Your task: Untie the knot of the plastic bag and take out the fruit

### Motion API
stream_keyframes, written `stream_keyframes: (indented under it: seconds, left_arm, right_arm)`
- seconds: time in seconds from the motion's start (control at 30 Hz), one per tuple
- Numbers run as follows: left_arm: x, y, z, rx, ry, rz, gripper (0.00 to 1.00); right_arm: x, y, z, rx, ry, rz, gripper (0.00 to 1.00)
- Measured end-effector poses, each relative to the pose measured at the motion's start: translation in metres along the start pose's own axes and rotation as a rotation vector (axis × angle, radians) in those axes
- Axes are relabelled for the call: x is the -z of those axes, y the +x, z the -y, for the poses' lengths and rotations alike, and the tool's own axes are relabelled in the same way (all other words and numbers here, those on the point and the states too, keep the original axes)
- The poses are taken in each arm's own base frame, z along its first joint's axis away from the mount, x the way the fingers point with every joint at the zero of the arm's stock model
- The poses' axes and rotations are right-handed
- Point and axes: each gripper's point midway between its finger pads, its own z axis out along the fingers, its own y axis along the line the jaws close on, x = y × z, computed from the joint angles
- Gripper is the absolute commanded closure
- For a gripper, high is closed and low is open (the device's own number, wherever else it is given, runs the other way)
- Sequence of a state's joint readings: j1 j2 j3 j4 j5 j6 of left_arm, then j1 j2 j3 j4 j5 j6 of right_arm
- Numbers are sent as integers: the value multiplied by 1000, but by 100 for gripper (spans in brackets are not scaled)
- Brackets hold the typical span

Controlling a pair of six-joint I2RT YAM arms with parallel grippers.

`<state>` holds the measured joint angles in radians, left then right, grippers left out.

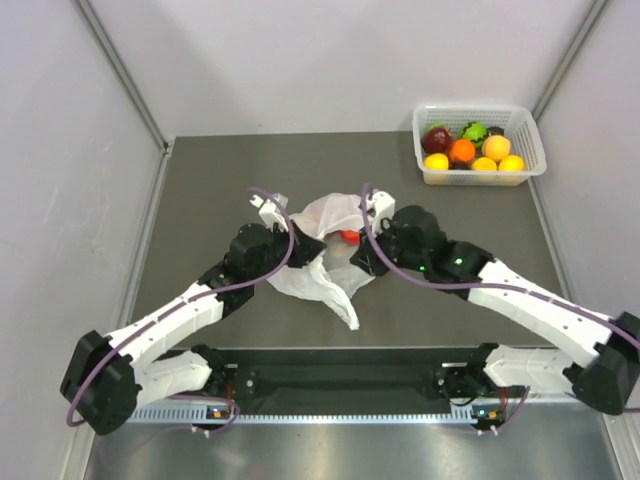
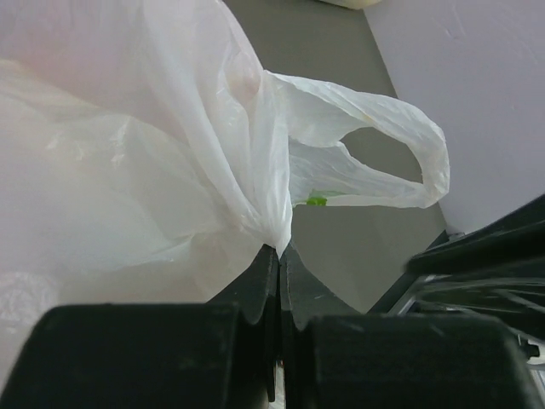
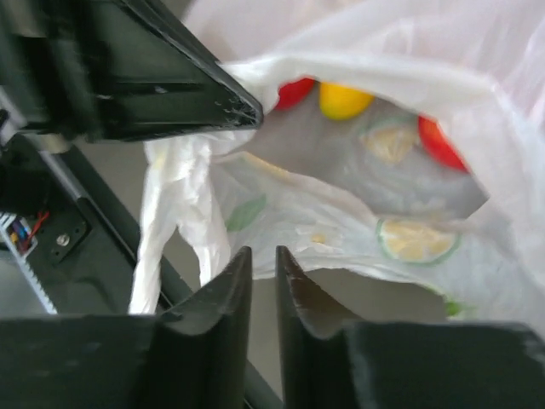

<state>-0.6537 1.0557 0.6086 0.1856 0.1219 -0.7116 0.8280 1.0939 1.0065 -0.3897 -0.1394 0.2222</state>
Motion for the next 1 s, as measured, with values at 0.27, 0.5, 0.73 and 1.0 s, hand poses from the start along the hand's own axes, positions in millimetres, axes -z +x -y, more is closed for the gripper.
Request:
stream_keyframes:
  seconds: [0.27, 0.5, 0.73, 1.0]
  left_arm:
    - [-12, -7, 15, 15, 54, -6, 100]
    - [-11, -2, 16, 20, 70, -20, 100]
    - [-7, 33, -11, 56, 24, -85, 100]
    - [-5, 48, -22, 64, 7, -105, 100]
  right_arm:
    - [-69, 54, 38, -28, 226, -96, 94]
    - [-105, 70, 95, -65, 524, -61, 21]
    - [-122, 70, 134, -123, 686, -44, 0]
    - [-141, 60, 162, -249, 709, 44, 0]
